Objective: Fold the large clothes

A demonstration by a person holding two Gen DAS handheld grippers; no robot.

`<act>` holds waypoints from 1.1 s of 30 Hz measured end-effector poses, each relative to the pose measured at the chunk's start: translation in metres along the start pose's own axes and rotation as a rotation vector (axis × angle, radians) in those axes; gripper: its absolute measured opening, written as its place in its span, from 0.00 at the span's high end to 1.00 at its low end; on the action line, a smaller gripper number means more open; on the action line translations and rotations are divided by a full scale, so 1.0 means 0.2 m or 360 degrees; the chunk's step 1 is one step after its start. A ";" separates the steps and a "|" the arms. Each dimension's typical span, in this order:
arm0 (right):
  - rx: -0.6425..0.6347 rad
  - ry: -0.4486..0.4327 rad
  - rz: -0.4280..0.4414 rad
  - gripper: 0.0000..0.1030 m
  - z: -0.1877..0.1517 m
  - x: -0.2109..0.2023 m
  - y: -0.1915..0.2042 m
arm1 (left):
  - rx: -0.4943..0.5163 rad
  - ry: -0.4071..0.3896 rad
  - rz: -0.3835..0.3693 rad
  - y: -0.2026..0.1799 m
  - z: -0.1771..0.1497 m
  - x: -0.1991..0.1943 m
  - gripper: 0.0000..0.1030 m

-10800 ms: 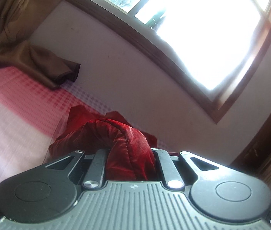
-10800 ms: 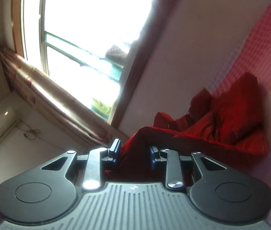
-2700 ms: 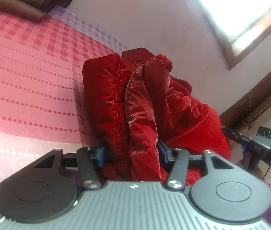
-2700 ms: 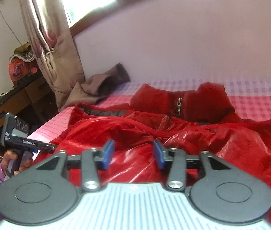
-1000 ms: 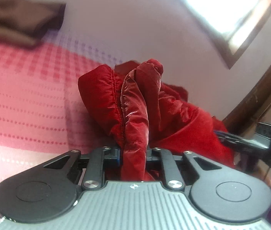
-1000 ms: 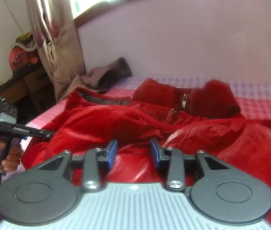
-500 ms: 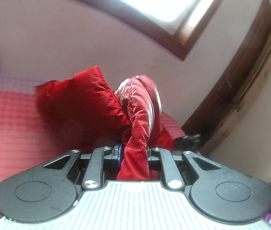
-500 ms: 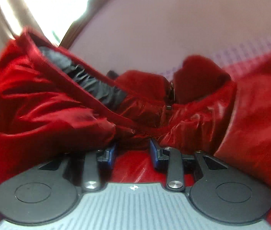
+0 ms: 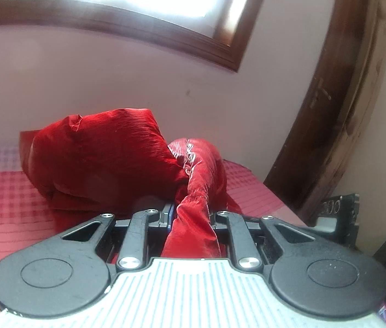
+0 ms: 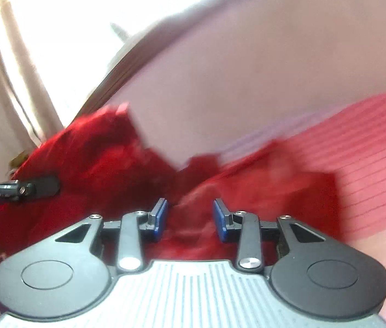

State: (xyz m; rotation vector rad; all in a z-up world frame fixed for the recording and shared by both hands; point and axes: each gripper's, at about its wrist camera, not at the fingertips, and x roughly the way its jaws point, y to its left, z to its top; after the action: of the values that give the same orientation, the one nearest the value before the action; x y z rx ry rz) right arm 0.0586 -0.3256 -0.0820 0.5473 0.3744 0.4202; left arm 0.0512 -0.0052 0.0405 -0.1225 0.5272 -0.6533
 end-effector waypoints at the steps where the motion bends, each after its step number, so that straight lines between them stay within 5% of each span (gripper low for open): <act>1: 0.0032 -0.0006 -0.0042 0.66 0.00 -0.03 -0.06 | 0.0019 -0.0008 0.0003 -0.04 -0.01 0.02 0.82; 8: 0.0220 0.0086 0.0047 0.64 -0.10 0.11 -0.26 | 0.0203 -0.0028 -0.0014 -0.34 -0.09 0.31 0.83; 10: 0.0256 0.0107 0.0092 0.67 -0.08 0.17 -0.31 | 0.0232 0.0007 -0.0136 -0.41 -0.14 0.42 0.83; 12: 0.0339 0.0161 0.0171 0.67 -0.05 0.18 -0.42 | 0.0375 0.0024 -0.0083 -0.51 -0.22 0.53 0.84; 17: 0.0422 0.0123 0.0195 0.67 0.04 0.02 -0.64 | 0.0361 0.0016 -0.0208 -0.44 -0.29 0.64 0.84; 19: 0.0363 0.0051 0.0180 0.53 0.13 -0.11 -0.65 | 0.0429 0.0012 -0.0223 -0.43 -0.32 0.65 0.84; 22: 0.0158 0.0026 0.0189 0.25 0.34 -0.24 -0.53 | 0.0534 0.0007 -0.0241 -0.46 -0.37 0.68 0.84; 25: -0.0091 0.0148 0.0310 0.00 0.54 -0.16 -0.27 | 0.0595 0.0008 -0.0240 -0.49 -0.38 0.72 0.84; 29: -0.0435 0.0369 0.0356 0.00 0.66 0.10 0.16 | 0.0635 0.0002 -0.0240 -0.50 -0.40 0.74 0.84; 33: -0.0667 0.0634 0.0151 0.01 0.61 0.51 0.38 | 0.0663 -0.0046 -0.0232 -0.51 -0.41 0.72 0.82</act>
State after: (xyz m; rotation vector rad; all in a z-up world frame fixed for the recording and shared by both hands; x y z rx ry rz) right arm 0.1789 -0.2694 0.0342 0.0682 0.6251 0.6826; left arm 0.0501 -0.1695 -0.0647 0.2233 0.3475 -0.8893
